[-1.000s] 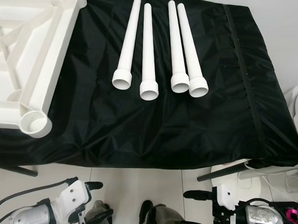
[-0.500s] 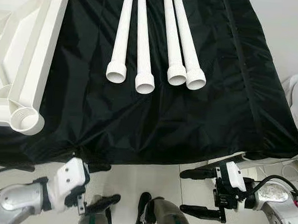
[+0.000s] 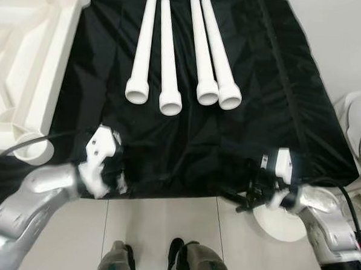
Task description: Building children table
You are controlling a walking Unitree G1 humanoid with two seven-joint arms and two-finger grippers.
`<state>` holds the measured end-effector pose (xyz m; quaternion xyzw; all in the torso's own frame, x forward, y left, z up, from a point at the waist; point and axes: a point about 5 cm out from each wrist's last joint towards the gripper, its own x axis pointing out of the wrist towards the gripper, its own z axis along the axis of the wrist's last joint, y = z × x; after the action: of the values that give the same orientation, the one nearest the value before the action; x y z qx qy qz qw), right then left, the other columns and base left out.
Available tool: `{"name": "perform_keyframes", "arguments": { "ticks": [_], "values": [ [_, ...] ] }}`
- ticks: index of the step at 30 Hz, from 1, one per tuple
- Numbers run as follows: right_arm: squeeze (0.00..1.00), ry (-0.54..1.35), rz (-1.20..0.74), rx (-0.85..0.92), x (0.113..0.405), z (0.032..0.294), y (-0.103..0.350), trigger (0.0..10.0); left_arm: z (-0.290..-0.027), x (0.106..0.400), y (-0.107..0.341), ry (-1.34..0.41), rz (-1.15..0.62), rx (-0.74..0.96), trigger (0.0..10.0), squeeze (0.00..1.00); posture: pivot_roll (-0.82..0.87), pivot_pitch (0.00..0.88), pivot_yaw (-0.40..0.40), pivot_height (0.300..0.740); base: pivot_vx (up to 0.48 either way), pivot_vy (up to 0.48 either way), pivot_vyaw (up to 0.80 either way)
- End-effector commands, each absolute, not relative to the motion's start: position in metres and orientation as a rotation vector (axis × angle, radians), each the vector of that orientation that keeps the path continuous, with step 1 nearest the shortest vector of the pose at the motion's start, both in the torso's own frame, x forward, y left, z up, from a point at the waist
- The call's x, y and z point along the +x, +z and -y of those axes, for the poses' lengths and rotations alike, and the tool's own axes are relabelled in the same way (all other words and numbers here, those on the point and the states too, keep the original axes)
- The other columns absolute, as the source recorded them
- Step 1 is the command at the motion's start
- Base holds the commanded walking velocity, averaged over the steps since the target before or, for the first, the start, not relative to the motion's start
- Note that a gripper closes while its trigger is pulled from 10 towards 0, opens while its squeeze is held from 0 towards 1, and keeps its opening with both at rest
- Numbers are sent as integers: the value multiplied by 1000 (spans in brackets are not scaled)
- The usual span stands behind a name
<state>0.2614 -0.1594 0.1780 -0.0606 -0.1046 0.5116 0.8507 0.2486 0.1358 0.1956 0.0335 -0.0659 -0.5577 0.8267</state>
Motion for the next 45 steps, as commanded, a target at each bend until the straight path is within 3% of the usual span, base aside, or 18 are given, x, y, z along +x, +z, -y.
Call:
{"name": "perform_keyframes", "arguments": {
  "ticks": [1, 9, 12, 13, 17, 27, 28, 31, 45],
  "values": [
    [0, 984, 230, -84, 268, 163, 179, 10000, -140, 256, 193, -1102, 137, 50, 10000, 0, -56, 101, -26, 740, 0, 0, 0],
    [0, 708, 347, 40, 293, 152, 200, 10000, -141, 282, 202, -927, 189, 1, 10000, 0, -54, 89, -19, 740, 0, 0, 0],
    [0, 567, 339, 68, 303, 151, 202, 10000, -146, 294, 204, -793, 207, -18, 10000, 0, -53, 82, -12, 740, 0, 0, 0],
    [0, 434, 313, 84, 310, 153, 197, 10000, -148, 301, 205, -691, 232, -17, 10000, 0, -53, 80, -11, 740, 0, 0, 0],
    [0, 291, 317, 97, 313, 158, 191, 10000, -151, 316, 195, -522, 170, -42, 10000, 0, -59, 72, -4, 740, 0, 0, 0],
    [0, 202, 326, 59, 318, 153, 186, 10000, -162, 331, 192, -311, 178, -85, 10000, 0, -64, 38, -3, 740, 0, 0, 0],
    [0, 190, 340, 13, 319, 149, 187, 10000, -172, 335, 191, -201, 189, -119, 10000, 0, -63, 1, -7, 740, 0, 0, 0],
    [0, 157, 353, -4, 320, 146, 187, 10000, -177, 338, 190, -120, 210, -94, 10000, 0, -64, 0, -3, 740, 0, 0, 0],
    [0, 57, 378, -98, 320, 146, 171, 10000, -148, 331, 178, -181, 296, -45, 10000, 0, -65, 1, -5, 740, 0, 0, 0]
  ]
}}
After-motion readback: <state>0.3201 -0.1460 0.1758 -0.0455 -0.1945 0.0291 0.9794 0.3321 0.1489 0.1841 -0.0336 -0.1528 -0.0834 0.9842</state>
